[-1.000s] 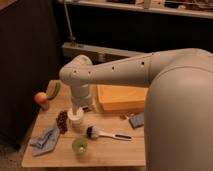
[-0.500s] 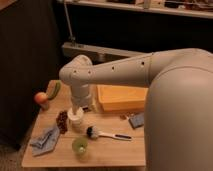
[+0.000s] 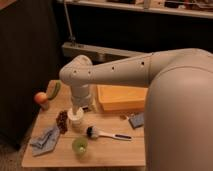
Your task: Place brush in plastic cup
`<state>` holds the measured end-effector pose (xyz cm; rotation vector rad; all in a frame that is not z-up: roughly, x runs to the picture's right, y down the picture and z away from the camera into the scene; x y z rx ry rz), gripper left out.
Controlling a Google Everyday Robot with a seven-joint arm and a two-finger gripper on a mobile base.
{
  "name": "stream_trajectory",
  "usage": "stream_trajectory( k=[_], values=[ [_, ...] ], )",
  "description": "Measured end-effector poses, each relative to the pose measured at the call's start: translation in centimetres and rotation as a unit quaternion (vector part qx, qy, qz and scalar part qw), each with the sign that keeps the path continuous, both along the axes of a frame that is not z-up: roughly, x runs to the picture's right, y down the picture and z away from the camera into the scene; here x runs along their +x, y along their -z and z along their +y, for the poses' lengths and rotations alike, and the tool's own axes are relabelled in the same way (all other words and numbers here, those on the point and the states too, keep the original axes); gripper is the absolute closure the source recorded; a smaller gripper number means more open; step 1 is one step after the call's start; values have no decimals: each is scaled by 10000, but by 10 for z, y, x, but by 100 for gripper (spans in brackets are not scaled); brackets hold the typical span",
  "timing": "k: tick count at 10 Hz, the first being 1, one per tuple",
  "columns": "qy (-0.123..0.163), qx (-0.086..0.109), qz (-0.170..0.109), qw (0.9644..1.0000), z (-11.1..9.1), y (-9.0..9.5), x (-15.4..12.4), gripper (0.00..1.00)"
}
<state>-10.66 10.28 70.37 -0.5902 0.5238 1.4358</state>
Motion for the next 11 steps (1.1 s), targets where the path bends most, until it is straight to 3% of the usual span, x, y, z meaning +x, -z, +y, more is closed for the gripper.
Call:
stream_trajectory(
  k=[6, 8, 10, 11],
  values=[
    [41, 29, -15, 10000, -1, 1, 0, 35],
    [283, 289, -432, 9982, -7, 10, 7, 35],
    [830, 836, -1383, 9834, -28, 36, 32, 35],
    [969, 971, -1648, 9767, -34, 45, 42, 35]
  ],
)
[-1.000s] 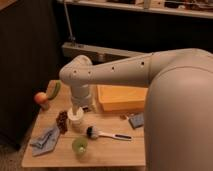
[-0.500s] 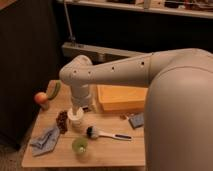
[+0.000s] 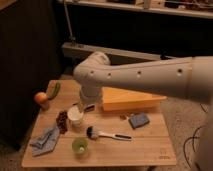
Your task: Place brush in plastic cup
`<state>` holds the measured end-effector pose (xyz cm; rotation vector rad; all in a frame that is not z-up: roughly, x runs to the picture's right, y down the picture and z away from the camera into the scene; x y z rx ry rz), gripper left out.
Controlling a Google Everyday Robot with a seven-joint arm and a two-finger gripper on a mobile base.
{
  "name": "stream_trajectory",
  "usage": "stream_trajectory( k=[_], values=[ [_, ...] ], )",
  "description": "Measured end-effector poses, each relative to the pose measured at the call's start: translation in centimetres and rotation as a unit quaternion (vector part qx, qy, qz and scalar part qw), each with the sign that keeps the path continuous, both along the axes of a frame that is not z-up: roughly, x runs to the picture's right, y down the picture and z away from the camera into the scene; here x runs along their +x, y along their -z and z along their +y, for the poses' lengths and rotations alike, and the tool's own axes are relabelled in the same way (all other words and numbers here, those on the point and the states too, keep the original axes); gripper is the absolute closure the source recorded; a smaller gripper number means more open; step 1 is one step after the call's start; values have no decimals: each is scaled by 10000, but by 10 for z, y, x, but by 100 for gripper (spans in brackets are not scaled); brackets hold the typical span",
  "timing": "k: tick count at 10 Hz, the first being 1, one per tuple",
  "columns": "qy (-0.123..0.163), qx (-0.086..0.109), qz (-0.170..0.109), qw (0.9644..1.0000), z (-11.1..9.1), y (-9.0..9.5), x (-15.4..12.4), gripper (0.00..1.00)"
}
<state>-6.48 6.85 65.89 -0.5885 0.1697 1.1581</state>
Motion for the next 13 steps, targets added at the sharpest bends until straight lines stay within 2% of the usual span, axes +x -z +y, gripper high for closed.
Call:
stream_trajectory(
  k=[1, 3, 4, 6, 7, 8, 10, 11, 13],
  values=[
    [221, 223, -381, 9988, -9, 14, 8, 35],
    [534, 568, -802, 9937, -20, 33, 21, 35],
    [598, 604, -838, 9929, -22, 37, 22, 35],
    [657, 583, -899, 9921, -18, 31, 22, 35],
    [775, 608, -978, 9903, -11, 26, 28, 35],
    [833, 605, -1120, 9884, 7, 22, 41, 35],
    [762, 587, -1286, 9870, 30, 22, 69, 35],
    [715, 533, -1274, 9878, 42, 22, 88, 35],
    [692, 506, -1278, 9881, 50, 23, 98, 35]
  ],
)
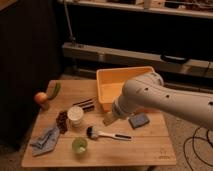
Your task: Place brush in plastic cup
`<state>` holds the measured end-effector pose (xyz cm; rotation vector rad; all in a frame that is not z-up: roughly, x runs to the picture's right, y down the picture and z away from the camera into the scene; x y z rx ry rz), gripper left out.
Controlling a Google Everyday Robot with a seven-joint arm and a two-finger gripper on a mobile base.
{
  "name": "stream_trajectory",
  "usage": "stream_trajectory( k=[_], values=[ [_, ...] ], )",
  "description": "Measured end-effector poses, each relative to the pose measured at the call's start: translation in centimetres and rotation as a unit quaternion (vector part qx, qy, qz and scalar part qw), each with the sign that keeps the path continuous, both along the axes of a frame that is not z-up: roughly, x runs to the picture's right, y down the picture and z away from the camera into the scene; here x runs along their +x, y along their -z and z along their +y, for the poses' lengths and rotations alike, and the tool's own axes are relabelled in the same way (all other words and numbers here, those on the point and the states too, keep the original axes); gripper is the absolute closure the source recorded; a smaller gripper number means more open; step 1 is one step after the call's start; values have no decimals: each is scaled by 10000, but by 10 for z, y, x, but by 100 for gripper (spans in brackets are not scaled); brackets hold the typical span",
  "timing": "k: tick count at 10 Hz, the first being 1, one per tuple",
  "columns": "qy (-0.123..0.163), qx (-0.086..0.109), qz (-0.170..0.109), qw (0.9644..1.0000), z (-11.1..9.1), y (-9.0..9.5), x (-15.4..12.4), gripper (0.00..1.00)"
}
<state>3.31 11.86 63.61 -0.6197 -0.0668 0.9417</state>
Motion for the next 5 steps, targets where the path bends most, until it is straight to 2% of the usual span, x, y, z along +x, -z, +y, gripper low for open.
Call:
stream_trajectory(
  k=[3, 4, 5],
  values=[
    [25, -6, -30, 10000, 1, -1, -1, 35],
    [83, -6, -161, 9998, 4, -3, -3, 35],
    [213, -3, -439, 9988, 12, -8, -4, 35]
  ],
)
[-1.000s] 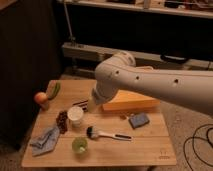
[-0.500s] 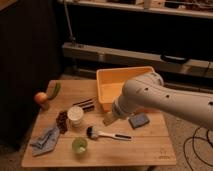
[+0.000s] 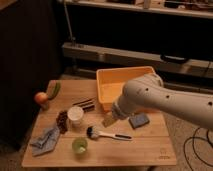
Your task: Place brush in plastic cup
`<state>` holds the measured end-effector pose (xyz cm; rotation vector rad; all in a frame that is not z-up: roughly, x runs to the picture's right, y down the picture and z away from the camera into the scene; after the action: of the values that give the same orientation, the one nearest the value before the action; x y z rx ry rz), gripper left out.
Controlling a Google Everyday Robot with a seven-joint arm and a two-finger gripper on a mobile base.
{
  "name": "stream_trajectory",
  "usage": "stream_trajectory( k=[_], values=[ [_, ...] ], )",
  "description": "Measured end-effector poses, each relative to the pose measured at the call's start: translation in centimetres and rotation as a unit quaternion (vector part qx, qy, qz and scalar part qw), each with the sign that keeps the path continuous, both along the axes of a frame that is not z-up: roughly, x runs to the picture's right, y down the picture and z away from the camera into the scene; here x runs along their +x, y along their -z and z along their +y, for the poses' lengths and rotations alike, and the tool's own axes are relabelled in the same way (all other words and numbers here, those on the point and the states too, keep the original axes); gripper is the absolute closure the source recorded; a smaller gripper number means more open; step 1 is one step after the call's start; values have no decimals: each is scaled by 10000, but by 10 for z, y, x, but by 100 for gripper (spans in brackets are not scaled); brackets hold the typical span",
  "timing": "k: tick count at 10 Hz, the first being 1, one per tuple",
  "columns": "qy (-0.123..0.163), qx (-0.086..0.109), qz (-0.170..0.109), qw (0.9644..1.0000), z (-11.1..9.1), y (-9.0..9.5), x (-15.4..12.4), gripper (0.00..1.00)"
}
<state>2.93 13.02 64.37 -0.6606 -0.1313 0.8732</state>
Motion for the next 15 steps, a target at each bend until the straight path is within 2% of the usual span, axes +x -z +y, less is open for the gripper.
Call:
stream_trajectory(
  k=[2, 3, 5, 6, 7, 10, 12, 13, 15],
  values=[
    [286, 109, -623, 9976, 20, -16, -4, 35],
    [510, 250, -1009, 9933, 32, -27, -3, 35],
    [810, 412, -1473, 9849, 43, -37, -4, 35],
    [894, 469, -1613, 9817, 47, -40, -4, 35],
    [930, 497, -1677, 9802, 49, -42, -4, 35],
    [983, 549, -1734, 9784, 48, -43, -5, 35],
    [1181, 739, -1897, 9719, 53, -56, -13, 35],
    [1319, 834, -2002, 9672, 59, -68, -20, 35],
    [1525, 895, -2152, 9604, 65, -84, -34, 35]
  ],
)
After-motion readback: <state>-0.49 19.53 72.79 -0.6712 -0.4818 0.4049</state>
